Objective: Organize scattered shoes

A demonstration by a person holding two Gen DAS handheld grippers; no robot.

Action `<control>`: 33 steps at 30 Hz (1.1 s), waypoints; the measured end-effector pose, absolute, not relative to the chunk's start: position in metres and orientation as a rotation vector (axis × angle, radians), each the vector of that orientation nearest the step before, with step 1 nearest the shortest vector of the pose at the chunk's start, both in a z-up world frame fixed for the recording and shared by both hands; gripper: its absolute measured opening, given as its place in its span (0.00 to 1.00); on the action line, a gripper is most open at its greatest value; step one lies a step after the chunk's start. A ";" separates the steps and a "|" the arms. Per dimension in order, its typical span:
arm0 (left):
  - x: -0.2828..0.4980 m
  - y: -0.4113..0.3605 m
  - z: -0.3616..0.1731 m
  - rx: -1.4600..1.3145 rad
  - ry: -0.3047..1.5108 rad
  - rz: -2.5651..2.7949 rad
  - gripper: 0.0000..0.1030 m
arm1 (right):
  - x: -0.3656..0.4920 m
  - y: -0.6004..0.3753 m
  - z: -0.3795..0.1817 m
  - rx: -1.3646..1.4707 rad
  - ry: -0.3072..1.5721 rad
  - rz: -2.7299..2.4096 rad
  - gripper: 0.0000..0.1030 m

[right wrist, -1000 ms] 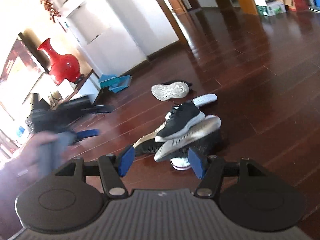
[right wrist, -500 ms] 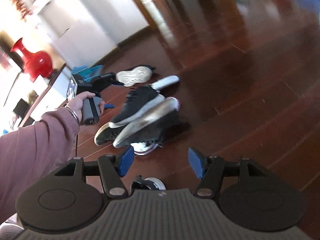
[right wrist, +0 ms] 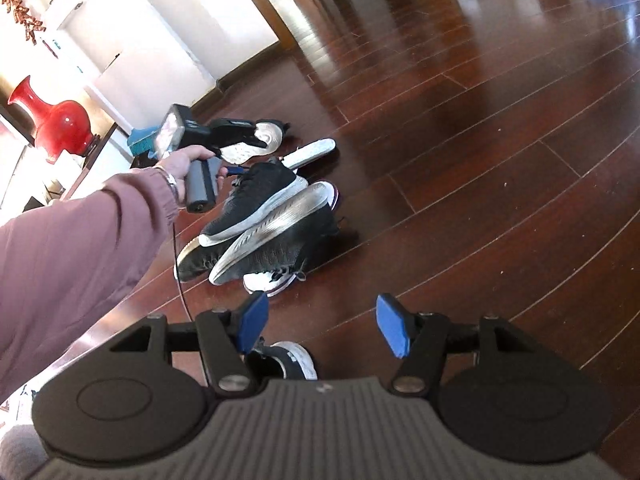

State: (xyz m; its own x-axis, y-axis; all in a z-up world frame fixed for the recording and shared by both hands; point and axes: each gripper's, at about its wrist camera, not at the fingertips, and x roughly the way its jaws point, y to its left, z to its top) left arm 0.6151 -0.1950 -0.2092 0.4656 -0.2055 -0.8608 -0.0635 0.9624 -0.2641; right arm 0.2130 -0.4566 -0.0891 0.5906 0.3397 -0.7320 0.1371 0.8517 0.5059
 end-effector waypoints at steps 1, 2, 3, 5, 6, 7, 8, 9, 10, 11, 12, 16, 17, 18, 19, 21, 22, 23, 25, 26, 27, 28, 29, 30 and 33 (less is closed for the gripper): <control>0.615 -0.199 -0.215 -0.225 1.095 -0.087 0.60 | 0.214 -0.457 -0.090 0.560 0.948 0.126 0.62; 0.613 -0.203 -0.225 -0.163 1.101 -0.078 0.54 | 0.214 -0.459 -0.091 0.561 0.952 0.124 0.62; 0.610 -0.204 -0.231 -0.130 1.102 -0.074 0.50 | 0.214 -0.461 -0.092 0.562 0.957 0.120 0.62; 0.606 -0.202 -0.237 -0.128 1.085 -0.088 0.49 | 0.215 -0.464 -0.095 0.569 0.972 0.107 0.62; 0.605 -0.202 -0.237 -0.132 1.083 -0.092 0.46 | 0.215 -0.465 -0.096 0.574 0.980 0.100 0.62; 0.603 -0.201 -0.237 -0.136 1.081 -0.095 0.44 | 0.216 -0.466 -0.097 0.581 0.987 0.096 0.62; 0.602 -0.201 -0.237 -0.140 1.079 -0.099 0.38 | 0.216 -0.467 -0.098 0.590 0.992 0.096 0.62; 0.601 -0.202 -0.235 -0.141 1.081 -0.107 0.32 | 0.217 -0.467 -0.098 0.598 0.998 0.099 0.62; 0.600 -0.204 -0.233 -0.129 1.084 -0.118 0.29 | 0.219 -0.467 -0.097 0.600 1.002 0.104 0.62; 0.598 -0.205 -0.230 -0.118 1.086 -0.131 0.25 | 0.221 -0.465 -0.096 0.594 1.002 0.111 0.62; 0.597 -0.205 -0.228 -0.121 1.088 -0.143 0.20 | 0.223 -0.463 -0.096 0.588 1.001 0.119 0.62; 0.592 -0.203 -0.216 -0.117 1.072 -0.186 0.12 | 0.232 -0.459 -0.093 0.585 0.986 0.137 0.62; 0.589 -0.203 -0.211 -0.113 1.062 -0.201 0.11 | 0.235 -0.459 -0.092 0.589 0.978 0.139 0.62; 0.587 -0.202 -0.206 -0.110 1.052 -0.216 0.11 | 0.237 -0.459 -0.091 0.592 0.971 0.140 0.62; 0.584 -0.201 -0.202 -0.106 1.042 -0.231 0.11 | 0.238 -0.458 -0.090 0.593 0.965 0.142 0.62; 0.579 -0.203 -0.195 -0.088 1.021 -0.259 0.11 | 0.241 -0.459 -0.087 0.595 0.946 0.144 0.62; 0.575 -0.206 -0.189 -0.070 1.005 -0.284 0.11 | 0.242 -0.459 -0.087 0.596 0.943 0.145 0.62; 0.567 -0.212 -0.181 -0.050 0.989 -0.331 0.11 | 0.243 -0.460 -0.086 0.597 0.936 0.146 0.62; 0.551 -0.224 -0.167 -0.017 0.962 -0.423 0.11 | 0.244 -0.464 -0.086 0.601 0.923 0.140 0.62; 0.546 -0.228 -0.164 -0.009 0.959 -0.448 0.11 | 0.244 -0.466 -0.086 0.603 0.916 0.135 0.62; 0.535 -0.238 -0.159 0.008 0.955 -0.503 0.11 | 0.243 -0.469 -0.086 0.606 0.909 0.129 0.62; 0.526 -0.247 -0.156 0.025 0.950 -0.549 0.11 | 0.242 -0.473 -0.085 0.609 0.901 0.119 0.62; 0.521 -0.253 -0.154 0.033 0.948 -0.576 0.11 | 0.242 -0.476 -0.085 0.612 0.893 0.111 0.62; 0.509 -0.264 -0.152 0.043 0.948 -0.630 0.11 | 0.241 -0.479 -0.085 0.614 0.887 0.102 0.62; 0.480 -0.295 -0.150 0.089 0.948 -0.749 0.11 | 0.236 -0.495 -0.085 0.646 0.855 0.061 0.62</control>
State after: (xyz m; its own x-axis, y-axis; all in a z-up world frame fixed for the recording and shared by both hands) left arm 0.4802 -0.2947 -0.1504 0.3550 -0.5413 -0.7622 0.6158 0.7489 -0.2451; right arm 0.2359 -0.4945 -0.0850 0.6665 0.3008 -0.6821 0.2006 0.8089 0.5527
